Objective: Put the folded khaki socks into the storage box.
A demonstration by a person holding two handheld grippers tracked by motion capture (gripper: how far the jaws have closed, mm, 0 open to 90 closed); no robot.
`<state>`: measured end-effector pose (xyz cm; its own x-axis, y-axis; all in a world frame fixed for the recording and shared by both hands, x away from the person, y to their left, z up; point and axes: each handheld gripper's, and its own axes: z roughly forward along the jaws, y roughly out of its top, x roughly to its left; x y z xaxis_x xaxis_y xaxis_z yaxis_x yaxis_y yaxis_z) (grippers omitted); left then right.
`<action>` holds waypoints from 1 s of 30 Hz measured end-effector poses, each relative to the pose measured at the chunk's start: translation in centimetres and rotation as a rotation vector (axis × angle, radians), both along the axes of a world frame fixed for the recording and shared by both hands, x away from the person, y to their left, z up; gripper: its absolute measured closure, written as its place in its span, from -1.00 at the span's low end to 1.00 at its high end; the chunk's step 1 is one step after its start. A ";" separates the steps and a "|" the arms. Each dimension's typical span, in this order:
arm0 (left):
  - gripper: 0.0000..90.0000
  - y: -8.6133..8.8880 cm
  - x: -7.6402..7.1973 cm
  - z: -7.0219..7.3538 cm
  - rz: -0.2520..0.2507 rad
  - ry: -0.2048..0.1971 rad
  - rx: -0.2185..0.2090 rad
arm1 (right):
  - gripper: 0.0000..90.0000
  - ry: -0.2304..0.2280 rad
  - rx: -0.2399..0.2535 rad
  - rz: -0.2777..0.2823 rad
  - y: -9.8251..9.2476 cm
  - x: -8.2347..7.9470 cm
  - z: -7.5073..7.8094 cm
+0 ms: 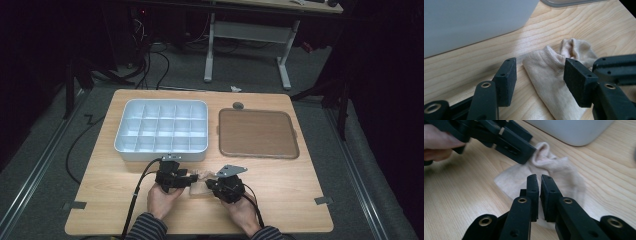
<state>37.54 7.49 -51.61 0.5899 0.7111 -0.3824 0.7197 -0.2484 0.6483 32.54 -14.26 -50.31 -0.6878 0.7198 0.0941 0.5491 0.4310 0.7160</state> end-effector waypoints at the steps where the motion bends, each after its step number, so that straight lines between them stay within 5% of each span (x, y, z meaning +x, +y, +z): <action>1: -0.01 0.0 0.1 -0.1 0.001 0.006 -0.004 | 0.90 0.000 0.000 0.000 0.0 0.0 0.0; 19: 0.18 -1.3 0.9 -0.9 -0.019 0.035 -0.010 | 1.00 0.020 -0.037 0.021 0.5 0.0 -1.7; 30: 0.70 -1.4 1.1 -1.2 -0.052 0.055 -0.045 | 1.00 0.024 -0.030 0.026 0.2 -0.1 -1.7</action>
